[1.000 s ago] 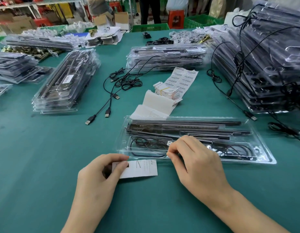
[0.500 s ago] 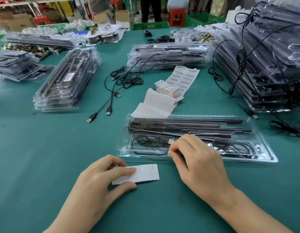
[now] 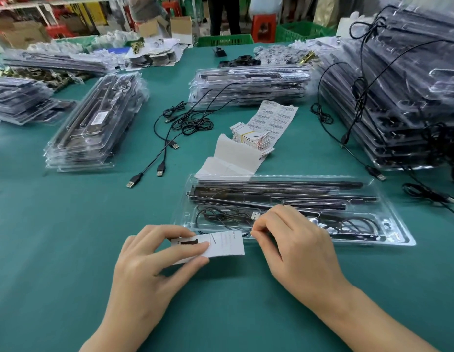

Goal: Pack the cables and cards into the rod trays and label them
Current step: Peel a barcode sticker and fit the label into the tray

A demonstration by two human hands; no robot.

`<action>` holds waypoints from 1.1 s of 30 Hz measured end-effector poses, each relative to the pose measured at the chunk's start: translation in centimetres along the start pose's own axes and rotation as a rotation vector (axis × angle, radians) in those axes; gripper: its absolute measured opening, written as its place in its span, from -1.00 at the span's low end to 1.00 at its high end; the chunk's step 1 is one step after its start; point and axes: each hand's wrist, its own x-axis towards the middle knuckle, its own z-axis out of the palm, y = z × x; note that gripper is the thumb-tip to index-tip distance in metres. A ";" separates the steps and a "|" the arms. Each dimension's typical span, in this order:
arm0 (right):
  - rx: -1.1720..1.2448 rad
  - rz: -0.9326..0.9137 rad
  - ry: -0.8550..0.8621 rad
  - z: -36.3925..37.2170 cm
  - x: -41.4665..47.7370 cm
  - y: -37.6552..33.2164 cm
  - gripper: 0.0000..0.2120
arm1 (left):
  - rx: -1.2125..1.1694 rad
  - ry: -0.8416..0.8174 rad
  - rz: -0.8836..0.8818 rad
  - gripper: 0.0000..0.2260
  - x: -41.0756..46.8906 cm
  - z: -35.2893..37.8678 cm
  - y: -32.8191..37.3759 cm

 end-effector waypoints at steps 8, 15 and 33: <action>-0.004 -0.001 0.017 0.0 0.2 -0.1 -0.89 | 0.163 0.065 0.139 -0.85 -0.1 0.9 0.0; 0.035 0.006 0.037 0.1 0.2 -0.2 -0.91 | 0.103 -0.041 0.069 -0.82 0.6 0.7 0.5; 0.069 0.039 0.011 0.4 0.1 -0.4 -0.87 | 0.043 0.196 0.033 -0.92 0.5 2.1 0.8</action>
